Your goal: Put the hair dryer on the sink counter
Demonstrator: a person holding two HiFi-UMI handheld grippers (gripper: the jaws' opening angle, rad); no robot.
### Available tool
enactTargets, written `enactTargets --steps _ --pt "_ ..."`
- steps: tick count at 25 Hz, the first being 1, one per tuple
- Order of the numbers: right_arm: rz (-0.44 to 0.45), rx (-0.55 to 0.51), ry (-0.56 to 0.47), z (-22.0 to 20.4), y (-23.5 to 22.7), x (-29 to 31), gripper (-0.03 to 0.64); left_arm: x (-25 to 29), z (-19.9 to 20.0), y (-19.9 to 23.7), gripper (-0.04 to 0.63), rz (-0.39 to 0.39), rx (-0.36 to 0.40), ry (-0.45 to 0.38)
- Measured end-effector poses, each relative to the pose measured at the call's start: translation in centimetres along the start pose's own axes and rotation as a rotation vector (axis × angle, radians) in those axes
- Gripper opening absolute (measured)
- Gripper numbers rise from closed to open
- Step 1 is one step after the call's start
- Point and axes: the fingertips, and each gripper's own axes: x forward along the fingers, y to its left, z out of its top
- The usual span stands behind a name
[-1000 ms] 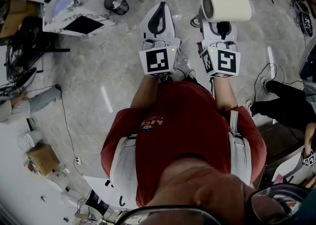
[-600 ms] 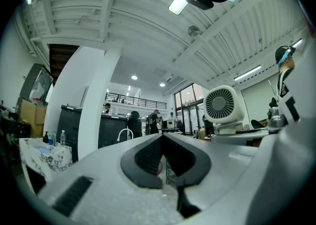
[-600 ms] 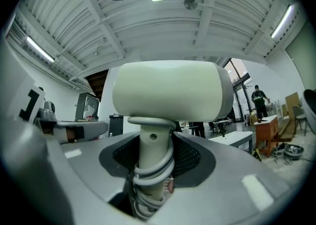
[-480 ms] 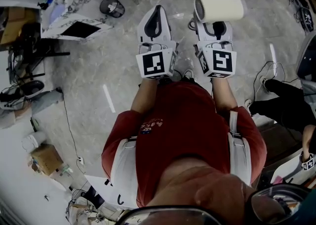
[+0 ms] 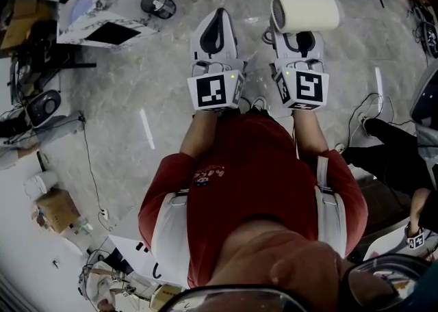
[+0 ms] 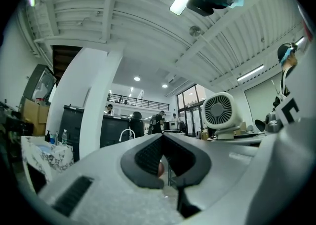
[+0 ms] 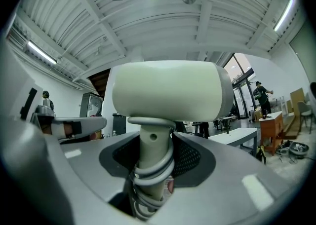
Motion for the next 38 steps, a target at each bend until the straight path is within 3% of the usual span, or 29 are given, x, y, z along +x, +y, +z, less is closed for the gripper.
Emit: enactTargets --steps 20,32,38 --pt "-0.002 -0.072 0.044 -1.8 3.2 13.1 0.186 8.8 -2.2 11.4 0.001 0.028 -0.042 -0.017" --pt "0.056 -0.091 0.116 -5.0 8.7 25.9 0.186 14.5 -4.2 23.4 0.002 0.114 -0.087 -0.001" --pt "0.083 -0.082 0.131 -6.0 11.9 31.3 0.186 16.0 -5.1 29.4 0.002 0.151 -0.066 0.026"
